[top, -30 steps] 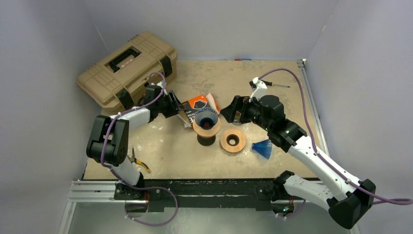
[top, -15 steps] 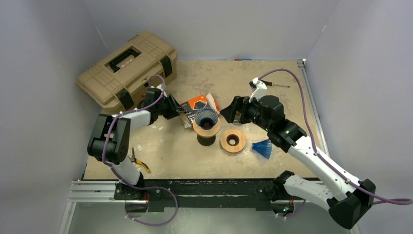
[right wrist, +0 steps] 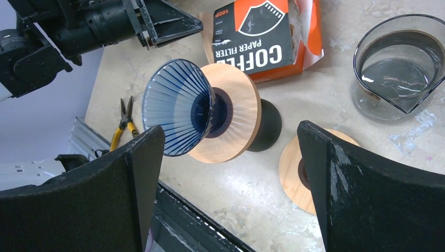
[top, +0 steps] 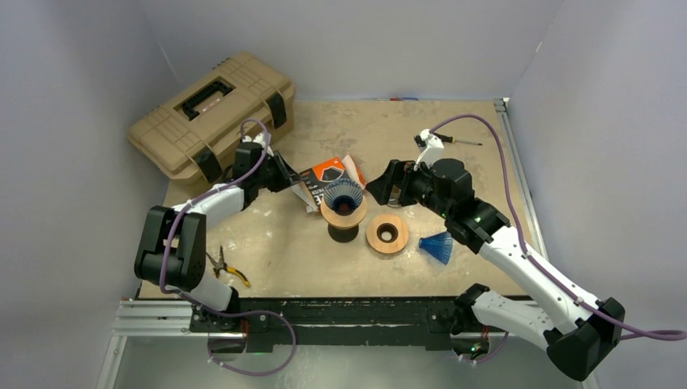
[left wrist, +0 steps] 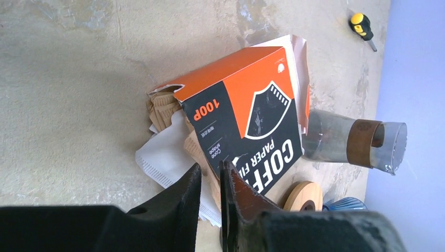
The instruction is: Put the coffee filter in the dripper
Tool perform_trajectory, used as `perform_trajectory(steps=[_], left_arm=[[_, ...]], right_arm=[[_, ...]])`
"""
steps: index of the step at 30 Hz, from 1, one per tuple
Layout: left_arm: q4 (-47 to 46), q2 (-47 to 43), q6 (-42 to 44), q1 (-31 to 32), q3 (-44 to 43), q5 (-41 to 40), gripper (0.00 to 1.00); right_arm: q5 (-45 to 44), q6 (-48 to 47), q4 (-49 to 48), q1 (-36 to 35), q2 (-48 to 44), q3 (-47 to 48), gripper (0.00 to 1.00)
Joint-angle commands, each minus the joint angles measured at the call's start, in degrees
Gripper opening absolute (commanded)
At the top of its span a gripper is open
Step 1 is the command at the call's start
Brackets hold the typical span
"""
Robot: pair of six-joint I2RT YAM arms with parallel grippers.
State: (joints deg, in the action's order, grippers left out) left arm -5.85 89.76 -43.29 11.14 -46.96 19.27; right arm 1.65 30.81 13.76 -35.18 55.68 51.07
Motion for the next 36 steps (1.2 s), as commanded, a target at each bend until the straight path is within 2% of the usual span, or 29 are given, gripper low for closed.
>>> perform_trajectory(steps=[1,5,9,15,18,33,36], left_arm=[[1.6,-3.2,2.0,-0.5,0.3,-0.8,0.16],[2.0,-3.5,2.8,-0.6,-0.1,-1.0,0.11],[2.6,-3.1,4.0,-0.6,-0.8,-1.4,0.11],[2.9,-3.1,3.8,-0.6,0.3,-2.4,0.44],[2.2,-2.5,3.5,-0.6,0.8,-2.4,0.5],[-7.2,4.8,0.4,-0.6,1.5,3.8,0.51],[-7.7,5.1,0.4,-0.6,1.5,4.2,0.43]], right_arm=[[1.2,0.4,-2.0,0.3,-1.3,0.7,0.99],[1.4,0.5,-2.2,0.3,-1.3,0.4,0.99],[1.5,0.6,-2.1,0.3,-1.4,0.1,0.99],[1.2,0.7,-1.8,0.3,-1.8,0.0,0.99],[1.2,0.7,-1.9,0.3,-1.7,-0.1,0.99],[0.1,0.2,-1.1,0.3,-2.2,-0.4,0.99],[-0.4,0.0,-1.0,0.3,-2.3,-0.4,0.99]])
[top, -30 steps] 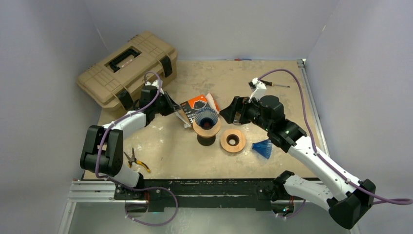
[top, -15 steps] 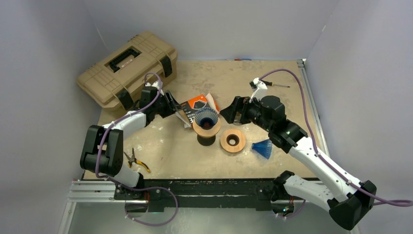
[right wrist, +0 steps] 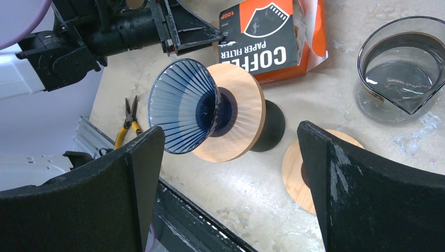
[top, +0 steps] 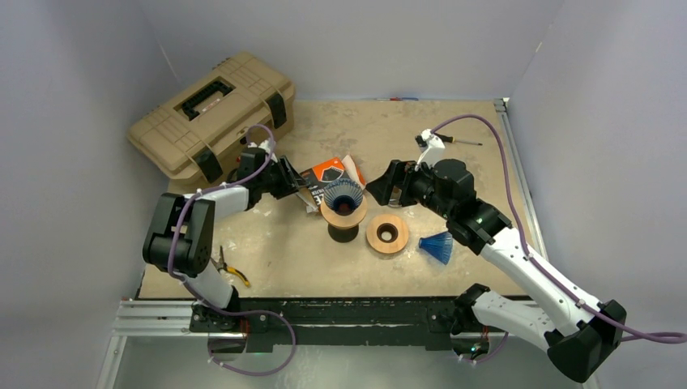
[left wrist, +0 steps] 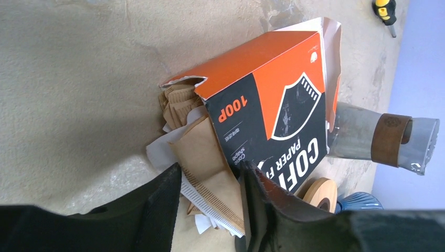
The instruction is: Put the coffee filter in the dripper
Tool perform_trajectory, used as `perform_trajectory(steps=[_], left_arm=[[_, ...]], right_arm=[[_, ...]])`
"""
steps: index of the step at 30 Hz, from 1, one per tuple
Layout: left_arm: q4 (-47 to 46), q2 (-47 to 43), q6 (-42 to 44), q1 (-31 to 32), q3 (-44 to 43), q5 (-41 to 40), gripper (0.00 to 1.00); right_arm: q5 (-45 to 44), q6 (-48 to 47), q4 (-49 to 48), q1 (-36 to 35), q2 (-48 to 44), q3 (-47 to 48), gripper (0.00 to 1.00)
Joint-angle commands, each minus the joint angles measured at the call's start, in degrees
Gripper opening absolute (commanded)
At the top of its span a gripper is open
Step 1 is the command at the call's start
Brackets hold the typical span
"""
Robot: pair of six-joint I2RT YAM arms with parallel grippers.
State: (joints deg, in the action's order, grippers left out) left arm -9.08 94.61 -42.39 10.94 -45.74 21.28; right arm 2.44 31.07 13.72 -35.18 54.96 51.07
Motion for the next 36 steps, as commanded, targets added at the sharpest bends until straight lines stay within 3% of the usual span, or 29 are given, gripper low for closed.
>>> perform_trajectory(steps=[1,15,28,36], left_arm=[[-4.6,0.1,-0.5,-0.4,0.3,2.1,0.4],[-1.3,-5.4,-0.2,-0.4,0.4,-0.1,0.01],[8.9,-15.6,4.3,-0.4,0.3,-3.5,0.0],[19.2,-27.0,8.5,-0.4,-1.5,-5.2,0.0]], right_arm=[[-1.2,-0.2,-0.9,0.3,-1.6,-0.4,0.99],[-1.2,-0.5,-0.4,0.3,-1.5,0.4,0.99],[-1.1,-0.2,-0.1,0.3,-2.3,0.2,0.99],[0.0,0.5,-1.3,0.3,-2.3,0.1,0.99]])
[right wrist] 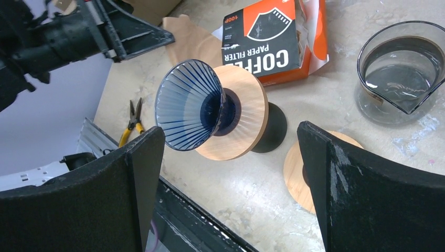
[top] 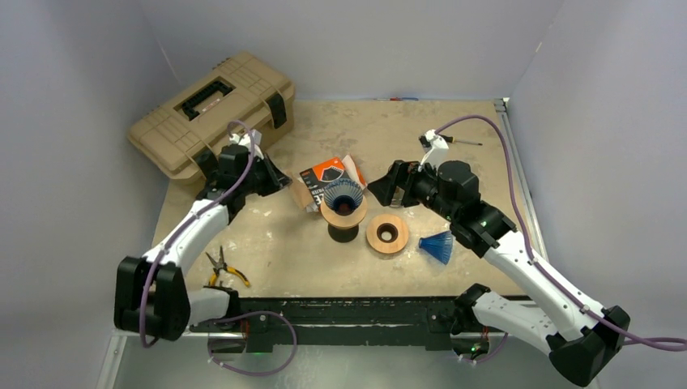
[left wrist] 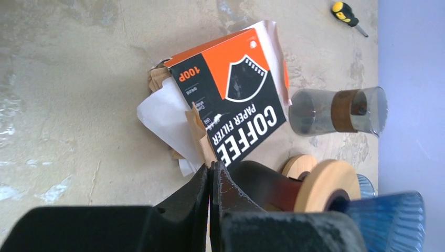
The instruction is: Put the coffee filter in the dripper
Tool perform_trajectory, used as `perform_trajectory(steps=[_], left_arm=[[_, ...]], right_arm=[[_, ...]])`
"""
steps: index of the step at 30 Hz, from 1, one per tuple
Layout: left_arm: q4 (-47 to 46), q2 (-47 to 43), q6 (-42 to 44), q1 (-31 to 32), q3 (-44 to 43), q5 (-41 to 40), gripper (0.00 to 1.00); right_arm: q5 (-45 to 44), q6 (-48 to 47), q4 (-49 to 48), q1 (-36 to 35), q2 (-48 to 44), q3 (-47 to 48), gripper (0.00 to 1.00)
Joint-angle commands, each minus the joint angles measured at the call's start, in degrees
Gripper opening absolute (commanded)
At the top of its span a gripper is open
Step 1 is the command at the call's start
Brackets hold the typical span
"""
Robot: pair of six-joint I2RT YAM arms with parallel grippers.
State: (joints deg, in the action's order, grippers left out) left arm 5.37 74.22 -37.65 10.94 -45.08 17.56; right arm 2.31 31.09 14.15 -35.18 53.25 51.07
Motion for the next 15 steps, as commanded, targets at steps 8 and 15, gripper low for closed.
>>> perform_trajectory(steps=[8,15], left_arm=[[14.6,-17.3,9.9,-0.4,-8.4,-2.9,0.0],[19.9,-22.4,15.2,-0.4,-15.5,-1.4,0.0]], right_arm=[[1.2,0.4,-4.1,0.3,-0.6,-0.3,0.99],[4.9,1.7,-5.0,0.3,-0.6,-0.6,0.99]])
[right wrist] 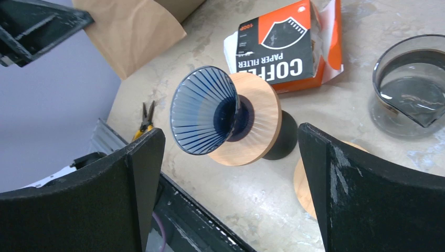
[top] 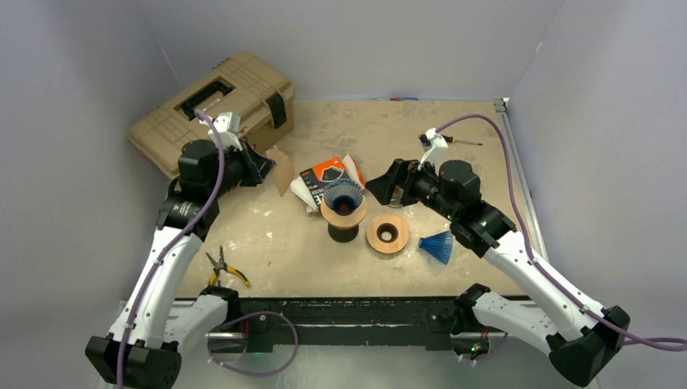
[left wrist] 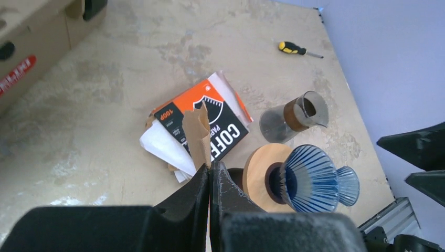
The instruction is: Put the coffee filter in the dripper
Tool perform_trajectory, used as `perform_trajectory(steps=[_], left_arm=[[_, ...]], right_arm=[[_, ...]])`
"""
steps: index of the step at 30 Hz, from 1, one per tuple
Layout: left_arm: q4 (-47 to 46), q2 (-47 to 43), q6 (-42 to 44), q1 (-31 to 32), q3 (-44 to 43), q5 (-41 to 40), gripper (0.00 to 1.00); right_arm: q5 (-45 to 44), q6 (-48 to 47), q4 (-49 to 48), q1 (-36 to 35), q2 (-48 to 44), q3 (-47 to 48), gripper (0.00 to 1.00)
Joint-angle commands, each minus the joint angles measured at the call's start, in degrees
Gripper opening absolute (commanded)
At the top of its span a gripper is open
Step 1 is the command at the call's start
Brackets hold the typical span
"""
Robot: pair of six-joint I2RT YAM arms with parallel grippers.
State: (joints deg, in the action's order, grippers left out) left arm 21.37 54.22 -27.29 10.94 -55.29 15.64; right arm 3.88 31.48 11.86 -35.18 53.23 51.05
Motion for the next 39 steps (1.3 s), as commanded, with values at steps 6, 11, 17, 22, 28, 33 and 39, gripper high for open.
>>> perform_trajectory(steps=[6,11,17,22,28,33,39], left_arm=[[4.6,-3.6,6.2,-0.4,-10.4,8.3,0.0],[4.2,-3.9,6.8,-0.4,-13.9,17.4,0.01],[1.7,-5.7,6.4,-0.4,-14.6,27.8,0.03],[-2.4,-6.9,4.6,-0.4,-12.7,37.3,0.03],[-5.2,-7.4,3.8,-0.4,-9.5,46.0,0.04],[-5.8,-7.1,4.2,-0.3,-7.8,51.5,0.03],[-6.4,-8.6,4.3,-0.3,-6.4,54.1,0.01]], right_arm=[[4.7,1.4,-3.0,0.3,-1.1,0.3,0.99],[7.1,1.0,-4.4,0.3,-2.3,0.5,0.99],[12.3,0.7,-8.5,0.3,-4.0,-0.3,0.99],[18.0,0.6,-11.5,0.3,-4.2,-0.3,0.99],[23.8,0.3,-14.6,0.3,-2.5,0.5,0.99],[27.9,-0.1,-16.8,0.3,-0.6,1.7,0.99],[35.4,0.6,-21.5,0.3,3.9,2.8,0.99]])
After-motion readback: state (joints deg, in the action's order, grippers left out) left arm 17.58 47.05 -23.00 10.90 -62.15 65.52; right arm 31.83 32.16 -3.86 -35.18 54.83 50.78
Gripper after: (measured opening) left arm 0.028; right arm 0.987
